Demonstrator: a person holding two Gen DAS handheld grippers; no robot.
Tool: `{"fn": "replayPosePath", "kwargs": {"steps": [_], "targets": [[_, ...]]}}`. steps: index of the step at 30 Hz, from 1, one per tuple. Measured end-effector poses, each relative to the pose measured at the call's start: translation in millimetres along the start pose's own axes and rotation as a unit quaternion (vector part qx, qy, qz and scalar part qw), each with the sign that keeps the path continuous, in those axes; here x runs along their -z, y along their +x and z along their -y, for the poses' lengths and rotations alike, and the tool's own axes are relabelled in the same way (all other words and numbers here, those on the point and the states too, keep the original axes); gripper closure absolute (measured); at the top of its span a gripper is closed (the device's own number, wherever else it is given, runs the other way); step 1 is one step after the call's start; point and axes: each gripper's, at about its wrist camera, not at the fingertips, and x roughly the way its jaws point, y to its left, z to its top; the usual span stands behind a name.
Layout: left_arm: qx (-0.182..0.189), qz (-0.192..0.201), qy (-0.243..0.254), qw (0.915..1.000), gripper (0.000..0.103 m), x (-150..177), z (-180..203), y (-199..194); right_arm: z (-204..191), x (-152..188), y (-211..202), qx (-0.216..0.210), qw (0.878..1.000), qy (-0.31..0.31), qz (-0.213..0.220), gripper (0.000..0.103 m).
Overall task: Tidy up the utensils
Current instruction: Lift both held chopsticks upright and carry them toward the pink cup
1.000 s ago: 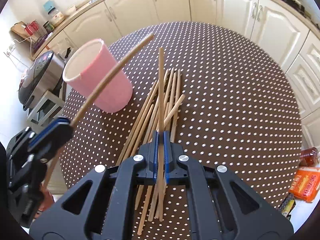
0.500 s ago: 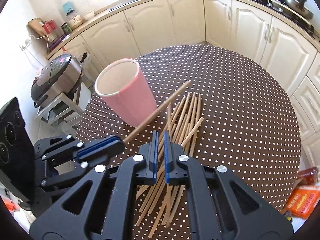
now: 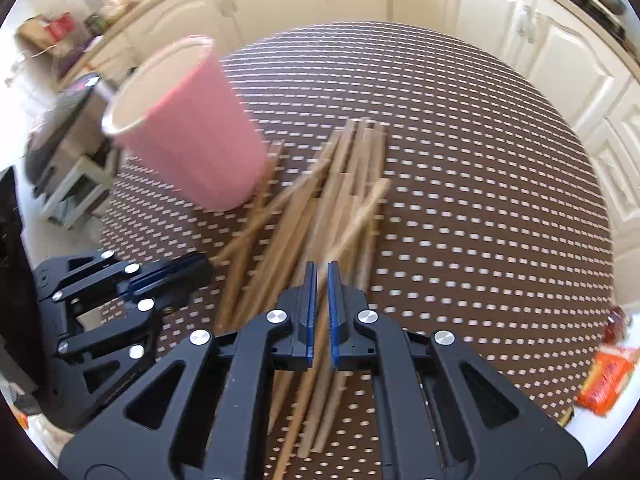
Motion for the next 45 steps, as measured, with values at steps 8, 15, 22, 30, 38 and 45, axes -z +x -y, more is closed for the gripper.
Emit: {"fn": "replayPosePath", "kwargs": {"steps": [8, 15, 22, 30, 38, 45], "targets": [[-0.021, -0.039, 0.009, 0.9990, 0.078, -4.2, 0.4, 20.0, 4.1, -7.9, 20.7, -0.015, 0.999, 0.028, -0.022, 0.096], [-0.064, -0.044, 0.004, 0.9970, 0.078, -16.6, -2.1, 25.6, 2.6, -20.7, 29.4, -0.032, 0.998, 0.050, -0.038, 0.096], [-0.095, -0.073, 0.018, 0.9926, 0.077, -29.6, 7.3, 41.8, 13.1, -38.5, 35.7, -0.043, 0.996, 0.055, -0.057, 0.095], [-0.088, -0.093, 0.013, 0.9917, 0.077, -54.8, 15.8, 61.1, 8.6, -54.1, 44.6, -0.049, 0.995, 0.056, -0.069, 0.095], [-0.097, -0.090, 0.012, 0.9911, 0.095, -50.2, 12.7, 61.6, 9.2, -33.5, 42.8, -0.043, 0.997, 0.045, -0.048, 0.096], [-0.068, -0.077, -0.004, 0.9947, 0.097, -38.2, -0.8, 46.1, 10.2, -17.5, 33.1, -0.040, 0.998, 0.045, -0.029, 0.096]]}}
